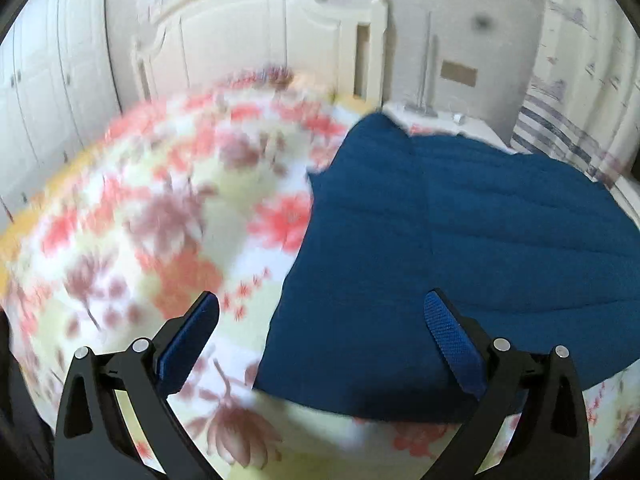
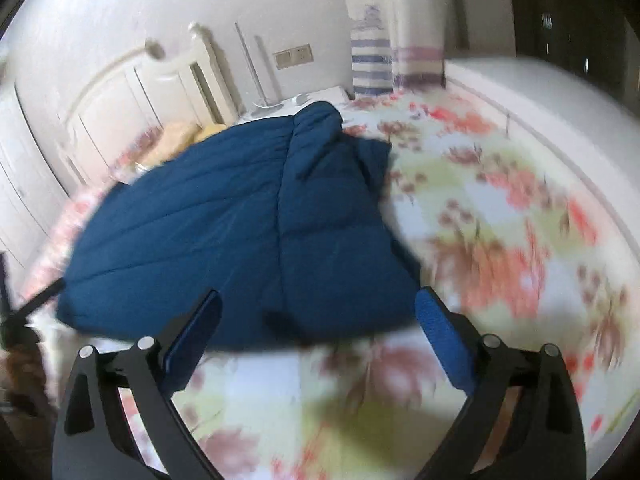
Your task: Fold large clothes
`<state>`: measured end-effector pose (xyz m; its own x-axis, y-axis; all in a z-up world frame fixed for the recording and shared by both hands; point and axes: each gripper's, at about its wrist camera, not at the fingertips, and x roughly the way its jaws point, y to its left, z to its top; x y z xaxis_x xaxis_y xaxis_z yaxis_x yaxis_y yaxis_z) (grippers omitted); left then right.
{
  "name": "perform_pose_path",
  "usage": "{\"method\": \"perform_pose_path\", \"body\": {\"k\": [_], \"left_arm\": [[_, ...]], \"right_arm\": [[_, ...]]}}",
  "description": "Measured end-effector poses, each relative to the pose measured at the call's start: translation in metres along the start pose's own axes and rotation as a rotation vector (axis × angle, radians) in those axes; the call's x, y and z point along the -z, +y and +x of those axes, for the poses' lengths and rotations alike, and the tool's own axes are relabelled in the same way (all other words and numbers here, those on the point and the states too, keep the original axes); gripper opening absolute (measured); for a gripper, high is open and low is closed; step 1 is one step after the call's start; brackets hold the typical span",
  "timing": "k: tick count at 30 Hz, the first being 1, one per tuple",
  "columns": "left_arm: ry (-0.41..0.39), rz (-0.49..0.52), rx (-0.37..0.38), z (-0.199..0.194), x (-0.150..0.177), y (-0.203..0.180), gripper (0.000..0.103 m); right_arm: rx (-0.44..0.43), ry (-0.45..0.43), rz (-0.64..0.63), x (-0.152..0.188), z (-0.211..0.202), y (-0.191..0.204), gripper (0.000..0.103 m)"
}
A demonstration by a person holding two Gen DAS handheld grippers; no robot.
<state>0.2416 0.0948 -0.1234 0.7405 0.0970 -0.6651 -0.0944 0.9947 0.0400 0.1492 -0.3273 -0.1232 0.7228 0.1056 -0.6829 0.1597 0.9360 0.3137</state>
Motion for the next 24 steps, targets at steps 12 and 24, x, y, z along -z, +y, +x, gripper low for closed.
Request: {"method": "perform_pose_path", "body": {"k": [12, 24], "left_arm": [[0.046, 0.134, 0.112, 0.057, -0.031, -0.067, 0.099], [0.011, 0.203, 0.125, 0.036, -0.086, -0.104, 0.098]], "right_arm": [[-0.281, 0.03, 0.309, -0.016, 0.074, -0.004, 0.101], [-0.437, -0.19, 0.524, -0.01, 0.067, -0.017, 0.028]]}}
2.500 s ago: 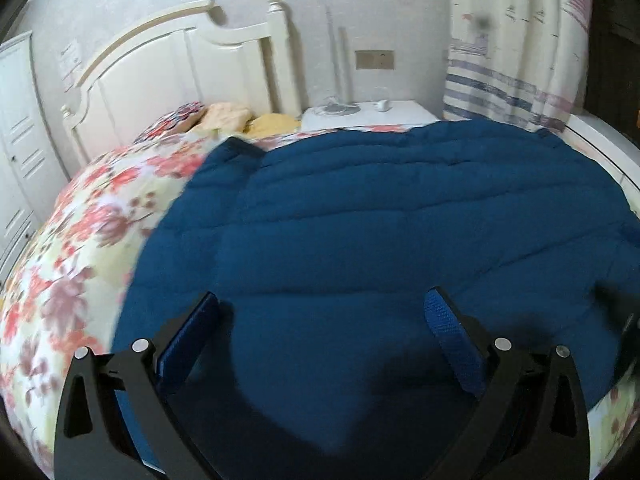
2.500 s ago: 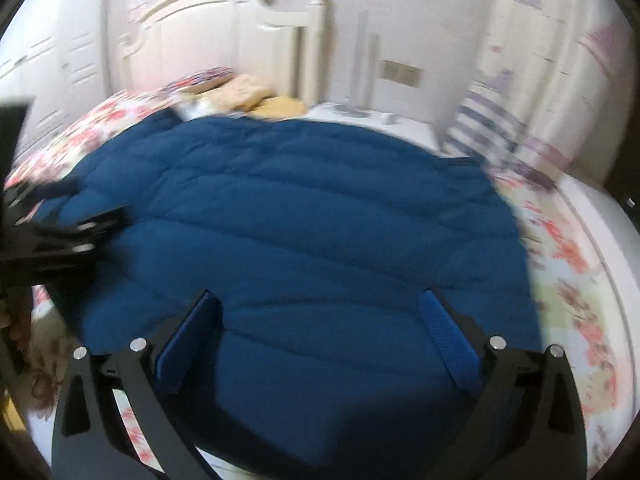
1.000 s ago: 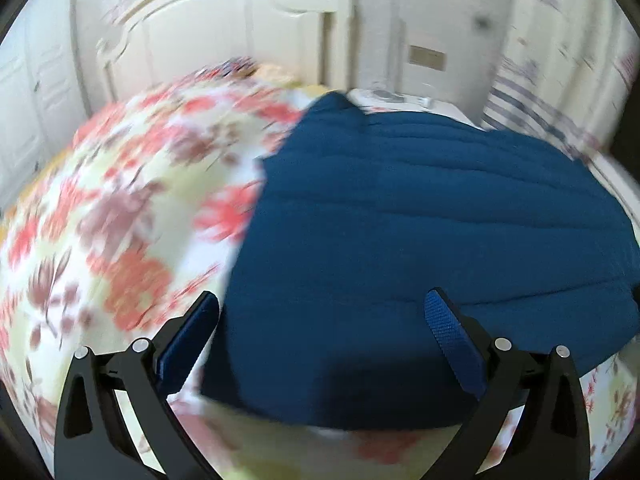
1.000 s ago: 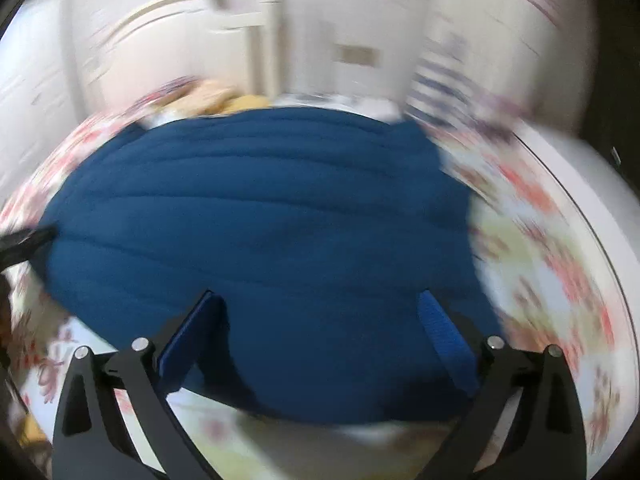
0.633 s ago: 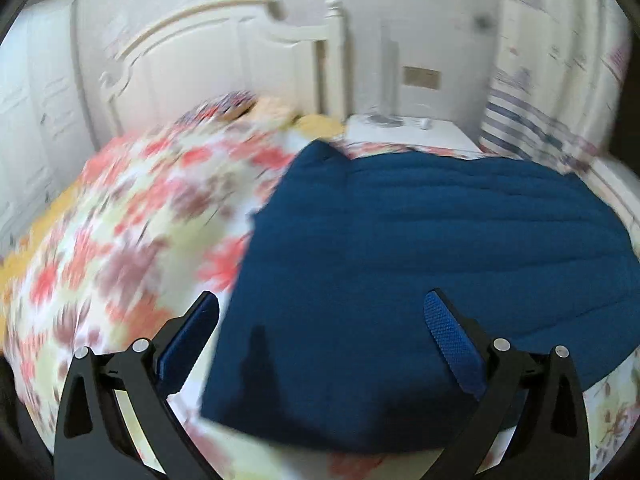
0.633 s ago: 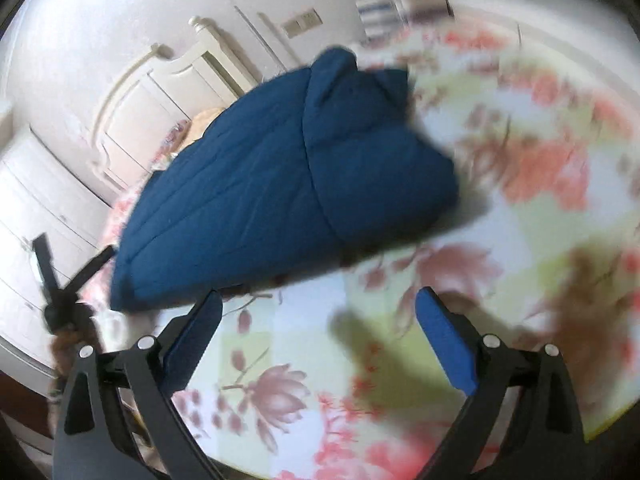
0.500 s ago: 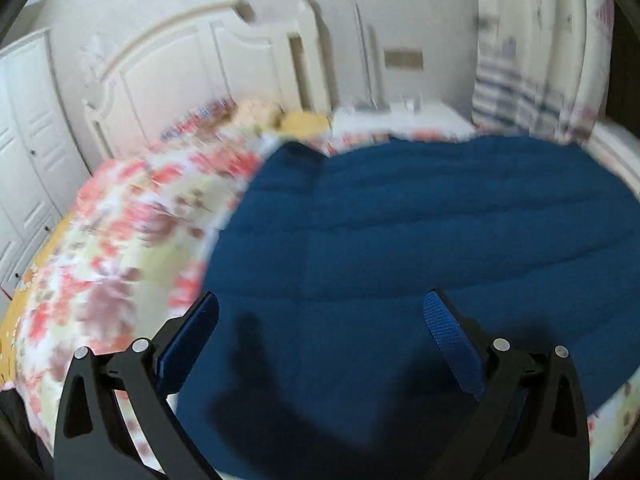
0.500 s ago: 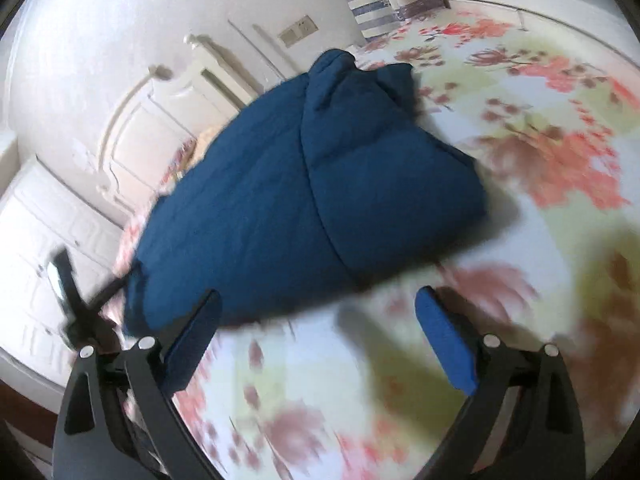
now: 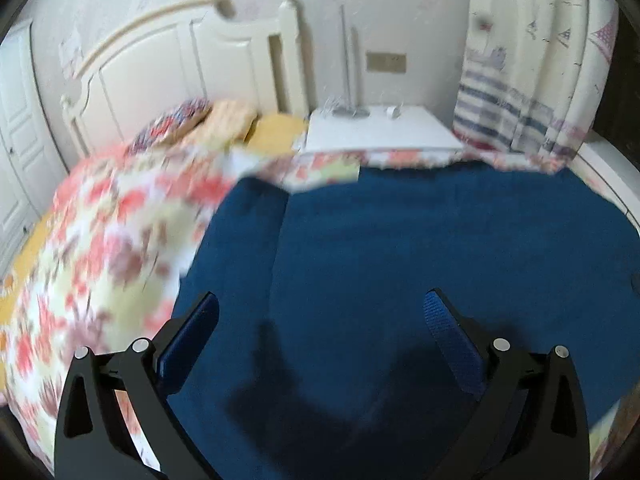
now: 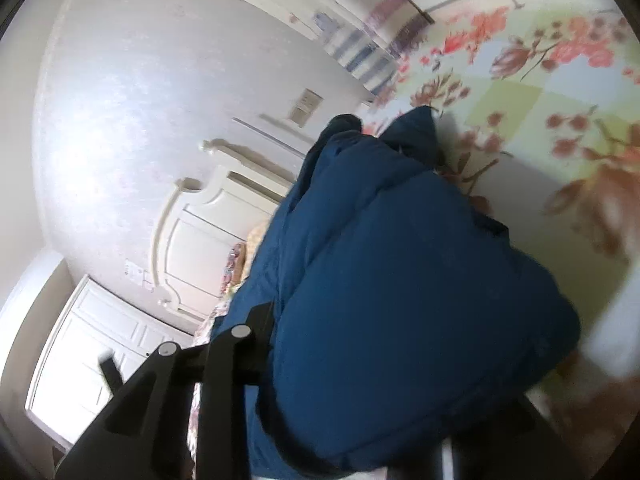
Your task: Fold large clothes
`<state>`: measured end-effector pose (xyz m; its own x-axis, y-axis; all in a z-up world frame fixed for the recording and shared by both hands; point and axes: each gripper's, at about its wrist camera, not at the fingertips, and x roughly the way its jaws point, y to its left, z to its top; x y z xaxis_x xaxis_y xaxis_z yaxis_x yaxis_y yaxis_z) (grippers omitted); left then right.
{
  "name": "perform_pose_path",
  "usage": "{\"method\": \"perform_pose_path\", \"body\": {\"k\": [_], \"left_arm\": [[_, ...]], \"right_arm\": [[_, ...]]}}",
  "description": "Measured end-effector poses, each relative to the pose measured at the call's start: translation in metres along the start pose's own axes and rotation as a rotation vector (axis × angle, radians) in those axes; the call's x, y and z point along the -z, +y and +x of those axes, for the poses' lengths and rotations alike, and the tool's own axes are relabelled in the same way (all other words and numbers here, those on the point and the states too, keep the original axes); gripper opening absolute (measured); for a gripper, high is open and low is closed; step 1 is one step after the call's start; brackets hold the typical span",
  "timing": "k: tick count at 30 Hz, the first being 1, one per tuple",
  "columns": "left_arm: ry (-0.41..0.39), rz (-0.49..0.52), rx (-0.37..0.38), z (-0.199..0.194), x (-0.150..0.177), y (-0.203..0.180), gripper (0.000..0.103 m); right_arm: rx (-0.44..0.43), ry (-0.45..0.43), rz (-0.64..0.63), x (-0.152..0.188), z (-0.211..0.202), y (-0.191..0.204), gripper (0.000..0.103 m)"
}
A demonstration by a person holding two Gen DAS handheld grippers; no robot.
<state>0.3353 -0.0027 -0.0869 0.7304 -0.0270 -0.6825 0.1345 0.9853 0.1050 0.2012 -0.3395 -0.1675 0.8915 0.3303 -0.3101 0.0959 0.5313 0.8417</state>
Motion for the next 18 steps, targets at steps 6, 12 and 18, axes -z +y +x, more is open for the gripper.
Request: {"method": "perform_pose_path", "body": {"k": [6, 12, 18], "left_arm": [[0.054, 0.102, -0.032, 0.049, -0.048, -0.078, 0.098], [0.184, 0.117, 0.034, 0.081, -0.029, -0.099, 0.097], [-0.006, 0.222, 0.153, -0.027, 0.047, -0.086, 0.098]], "right_arm": [[-0.014, -0.03, -0.081, 0.002, -0.048, 0.014, 0.028], [0.01, -0.063, -0.18, -0.001, -0.073, 0.037, 0.027], [0.038, -0.094, -0.217, -0.006, -0.072, 0.051, 0.027]]}}
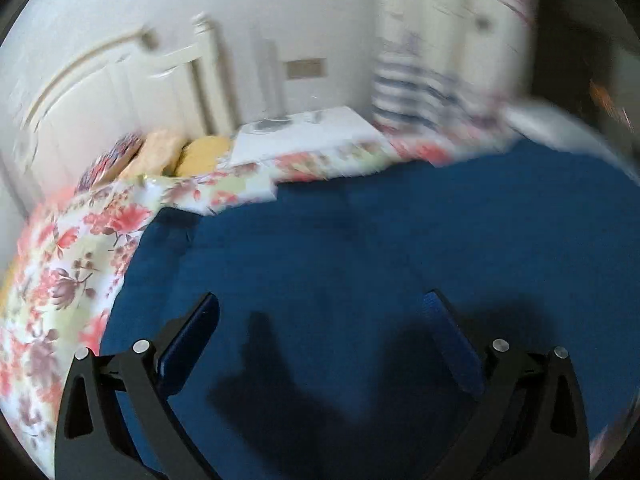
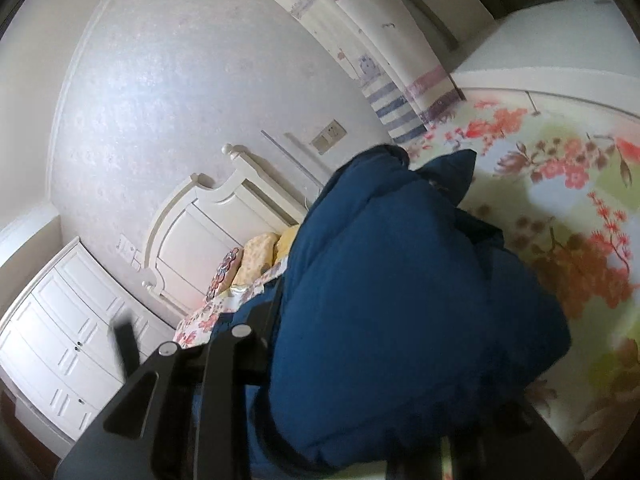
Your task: Fold large clothes
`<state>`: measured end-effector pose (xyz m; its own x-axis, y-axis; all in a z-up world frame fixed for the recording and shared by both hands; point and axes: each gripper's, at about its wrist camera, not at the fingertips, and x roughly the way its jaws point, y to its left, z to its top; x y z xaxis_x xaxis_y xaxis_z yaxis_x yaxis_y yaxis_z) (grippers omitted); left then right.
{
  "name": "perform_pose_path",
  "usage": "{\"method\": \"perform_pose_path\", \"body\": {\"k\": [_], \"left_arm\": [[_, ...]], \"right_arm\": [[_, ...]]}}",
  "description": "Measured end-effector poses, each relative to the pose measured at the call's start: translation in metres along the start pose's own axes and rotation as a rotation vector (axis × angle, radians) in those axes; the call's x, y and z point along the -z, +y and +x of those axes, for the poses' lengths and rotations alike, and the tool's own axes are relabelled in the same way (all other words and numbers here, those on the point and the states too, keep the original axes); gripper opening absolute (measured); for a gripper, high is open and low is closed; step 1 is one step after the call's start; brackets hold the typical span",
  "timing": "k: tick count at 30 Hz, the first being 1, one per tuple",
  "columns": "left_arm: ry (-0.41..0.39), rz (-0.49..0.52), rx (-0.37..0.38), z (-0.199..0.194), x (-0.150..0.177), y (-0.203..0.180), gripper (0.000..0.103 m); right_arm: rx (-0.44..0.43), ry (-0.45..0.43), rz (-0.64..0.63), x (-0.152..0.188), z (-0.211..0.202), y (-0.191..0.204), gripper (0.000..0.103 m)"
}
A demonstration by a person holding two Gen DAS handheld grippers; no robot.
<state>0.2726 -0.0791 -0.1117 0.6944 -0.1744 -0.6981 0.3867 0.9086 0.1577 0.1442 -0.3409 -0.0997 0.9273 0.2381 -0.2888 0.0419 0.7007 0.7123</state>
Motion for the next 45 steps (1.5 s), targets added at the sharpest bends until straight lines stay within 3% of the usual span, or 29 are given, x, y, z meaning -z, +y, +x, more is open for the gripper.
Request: {"method": "perform_pose_path", "body": {"k": [2, 4, 7, 9, 12, 13, 15, 18, 19, 20, 22, 25, 28, 30, 31, 32, 34, 35, 36, 37, 38, 40, 43, 45], "left_arm": [[-0.013, 0.017, -0.015, -0.006, 0.037, -0.011, 0.098], [-0.031, 0.027, 0.013, -0.017, 0.053, -0.007, 0.098], [0.005, 0.029, 0.143, -0.039, 0.064, 0.019, 0.098], [0.018, -0.066, 0.211, -0.056, 0.068, 0.059, 0.098], [-0.067, -0.317, 0.071, -0.088, 0.073, 0.154, 0.098], [-0.12, -0.422, 0.014, -0.105, 0.078, 0.194, 0.098], [-0.169, -0.539, -0.057, -0.127, 0.087, 0.241, 0.098], [-0.191, -0.602, -0.121, -0.147, 0.099, 0.281, 0.098], [-0.187, -0.604, -0.131, -0.149, 0.1, 0.287, 0.098], [-0.18, -0.599, -0.134, -0.149, 0.101, 0.29, 0.098], [-0.171, -0.568, -0.105, -0.144, 0.093, 0.287, 0.098], [-0.176, -0.48, 0.003, -0.13, 0.064, 0.261, 0.098], [-0.127, -0.321, 0.155, -0.095, 0.004, 0.219, 0.098], [-0.086, -0.224, 0.192, -0.068, -0.033, 0.193, 0.098], [-0.054, -0.172, 0.171, -0.052, -0.048, 0.182, 0.098], [-0.012, -0.137, 0.154, -0.035, -0.06, 0.175, 0.098], [0.066, -0.074, 0.131, -0.002, -0.071, 0.17, 0.098], [0.086, -0.055, 0.108, 0.009, -0.072, 0.171, 0.098], [0.114, -0.043, 0.072, 0.025, -0.069, 0.173, 0.099], [0.125, -0.044, 0.081, 0.035, -0.064, 0.176, 0.099], [0.118, -0.058, 0.108, 0.039, -0.057, 0.18, 0.099], [0.068, -0.115, 0.141, 0.04, -0.038, 0.189, 0.099], [0.034, -0.173, 0.15, 0.035, -0.013, 0.196, 0.099], [0.013, -0.205, 0.16, 0.029, 0.0, 0.199, 0.099]], "right_arm": [[0.012, 0.003, -0.06, -0.004, 0.009, 0.022, 0.027], [0.037, -0.014, -0.175, -0.001, 0.011, 0.059, 0.027], [0.076, -0.03, -0.393, 0.005, 0.023, 0.122, 0.027], [0.099, -0.017, -0.622, 0.024, 0.041, 0.185, 0.027], [0.137, 0.029, -0.968, 0.087, 0.08, 0.265, 0.027], [0.156, 0.056, -1.101, 0.12, 0.099, 0.287, 0.028], [0.194, 0.128, -1.338, 0.189, 0.128, 0.312, 0.028], [0.238, 0.2, -1.732, 0.309, 0.146, 0.307, 0.034], [0.269, 0.124, -1.845, 0.338, 0.146, 0.298, 0.034], [0.274, 0.093, -1.871, 0.347, 0.146, 0.293, 0.034], [0.255, 0.079, -1.87, 0.347, 0.142, 0.291, 0.033], [0.234, 0.069, -1.881, 0.341, 0.139, 0.29, 0.034], [0.257, 0.046, -1.903, 0.345, 0.153, 0.283, 0.04], [0.267, 0.022, -1.92, 0.346, 0.149, 0.282, 0.048], [0.252, 0.023, -1.932, 0.346, 0.143, 0.283, 0.059], [0.186, 0.054, -1.917, 0.341, 0.129, 0.285, 0.077], [0.019, 0.13, -1.812, 0.324, 0.1, 0.287, 0.086], [-0.09, 0.201, -1.669, 0.303, 0.081, 0.288, 0.085], [-0.141, 0.243, -1.576, 0.289, 0.075, 0.288, 0.083], [-0.213, 0.299, -1.419, 0.263, 0.07, 0.287, 0.066], [-0.24, 0.323, -1.32, 0.246, 0.072, 0.285, 0.047], [-0.239, 0.329, -1.131, 0.208, 0.085, 0.282, 0.04], [-0.195, 0.324, -1.122, 0.197, 0.11, 0.288, 0.039], [-0.198, 0.38, -1.163, 0.21, 0.121, 0.292, 0.04]]}}
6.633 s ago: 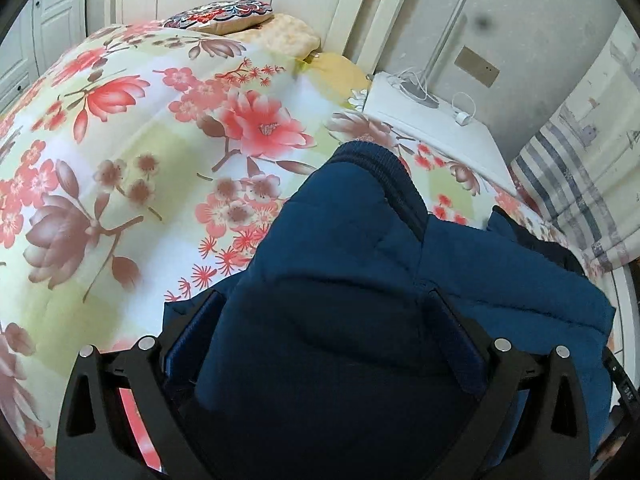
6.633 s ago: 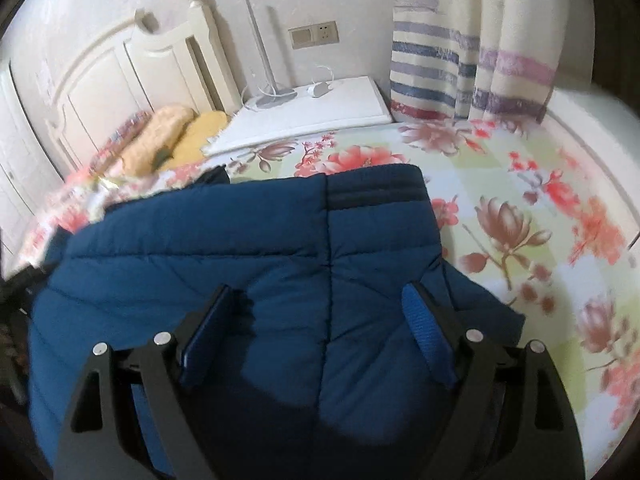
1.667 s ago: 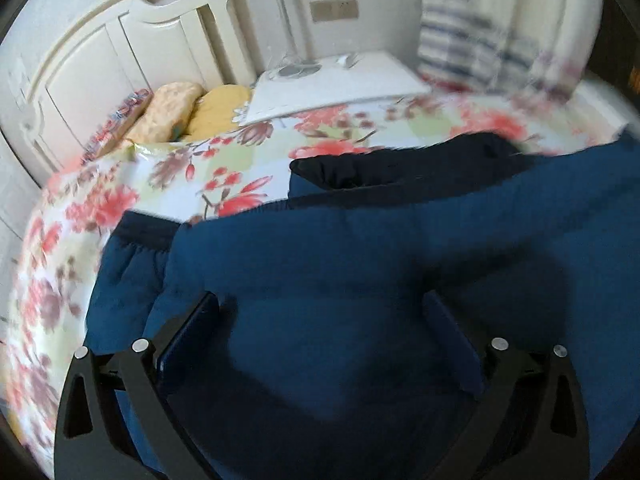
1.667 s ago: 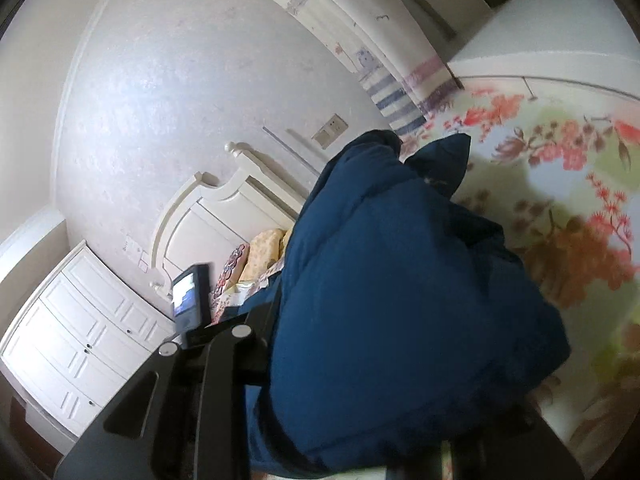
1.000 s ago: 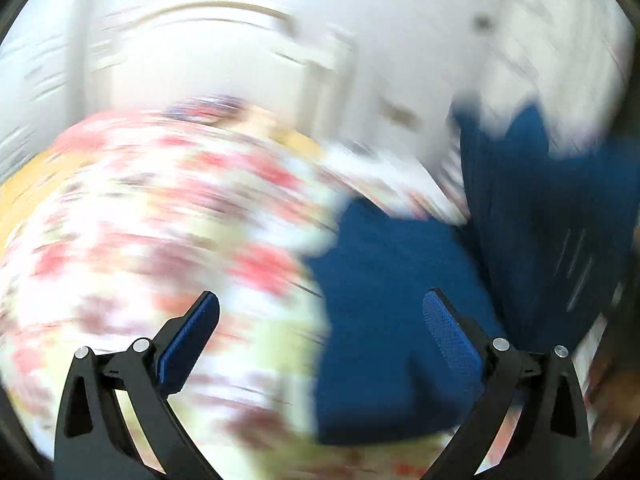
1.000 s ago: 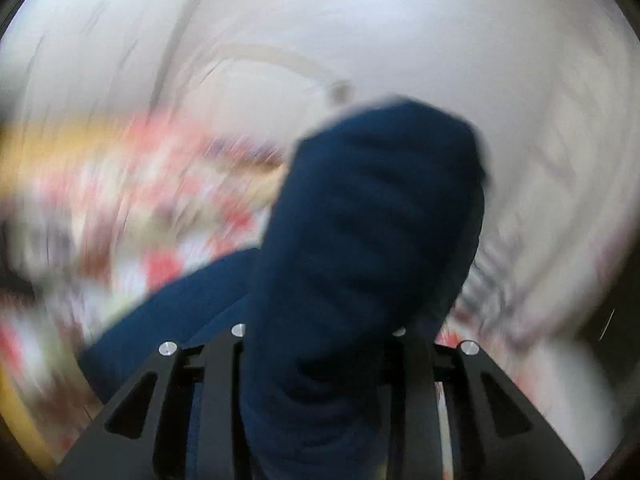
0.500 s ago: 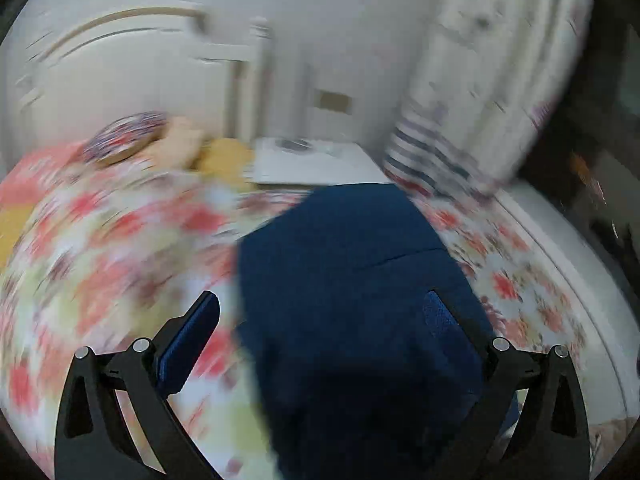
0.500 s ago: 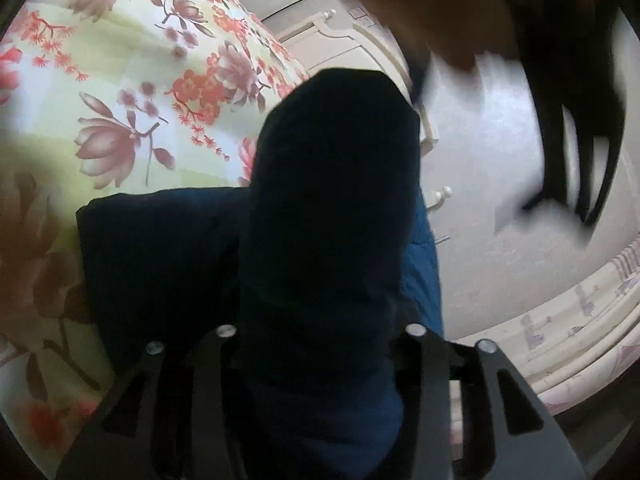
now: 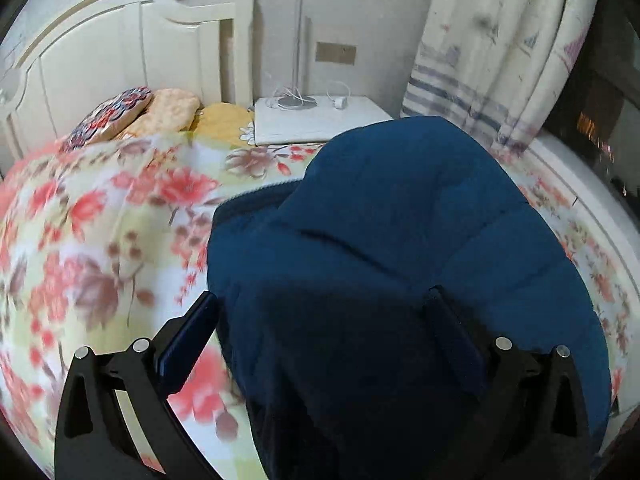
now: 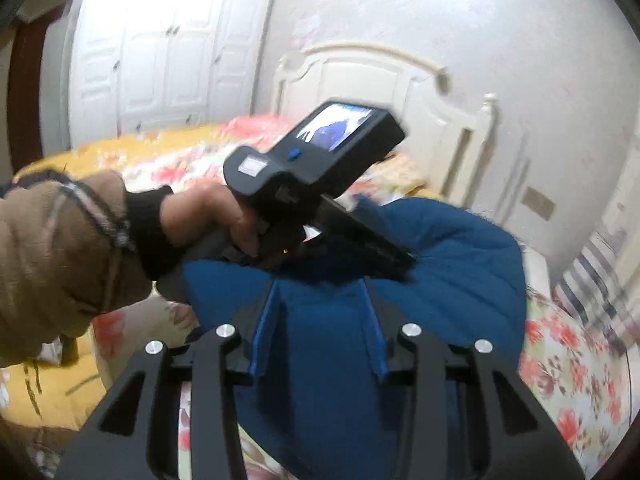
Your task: Fold large clothes
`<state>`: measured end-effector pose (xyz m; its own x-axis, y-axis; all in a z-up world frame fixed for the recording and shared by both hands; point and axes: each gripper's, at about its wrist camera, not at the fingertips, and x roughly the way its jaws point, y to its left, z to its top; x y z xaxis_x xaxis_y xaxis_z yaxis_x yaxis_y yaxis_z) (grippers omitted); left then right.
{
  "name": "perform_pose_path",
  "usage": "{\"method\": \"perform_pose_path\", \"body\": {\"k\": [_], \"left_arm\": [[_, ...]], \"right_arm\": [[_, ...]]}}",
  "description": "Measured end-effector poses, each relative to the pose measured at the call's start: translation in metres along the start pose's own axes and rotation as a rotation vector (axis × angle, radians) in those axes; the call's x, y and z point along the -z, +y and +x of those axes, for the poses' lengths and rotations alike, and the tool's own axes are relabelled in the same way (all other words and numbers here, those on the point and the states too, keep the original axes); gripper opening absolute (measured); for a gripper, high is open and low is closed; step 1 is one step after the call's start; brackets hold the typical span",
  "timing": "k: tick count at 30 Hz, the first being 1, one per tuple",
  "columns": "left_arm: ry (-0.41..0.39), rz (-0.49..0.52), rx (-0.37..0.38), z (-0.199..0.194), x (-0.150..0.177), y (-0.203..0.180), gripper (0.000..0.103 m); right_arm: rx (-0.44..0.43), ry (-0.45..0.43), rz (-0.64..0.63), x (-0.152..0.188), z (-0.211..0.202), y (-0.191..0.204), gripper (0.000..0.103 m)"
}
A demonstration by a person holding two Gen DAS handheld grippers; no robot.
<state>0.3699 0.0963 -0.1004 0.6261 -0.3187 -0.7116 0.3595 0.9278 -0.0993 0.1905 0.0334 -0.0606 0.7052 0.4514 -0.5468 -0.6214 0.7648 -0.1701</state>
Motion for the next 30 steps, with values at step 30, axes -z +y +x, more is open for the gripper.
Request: {"method": "perform_pose_path", "body": {"k": [30], "left_arm": [[-0.054, -0.186, -0.238, 0.024, -0.002, 0.019, 0.099]], "right_arm": [[0.055, -0.057, 0.257, -0.021, -0.001, -0.184, 0.044]]}}
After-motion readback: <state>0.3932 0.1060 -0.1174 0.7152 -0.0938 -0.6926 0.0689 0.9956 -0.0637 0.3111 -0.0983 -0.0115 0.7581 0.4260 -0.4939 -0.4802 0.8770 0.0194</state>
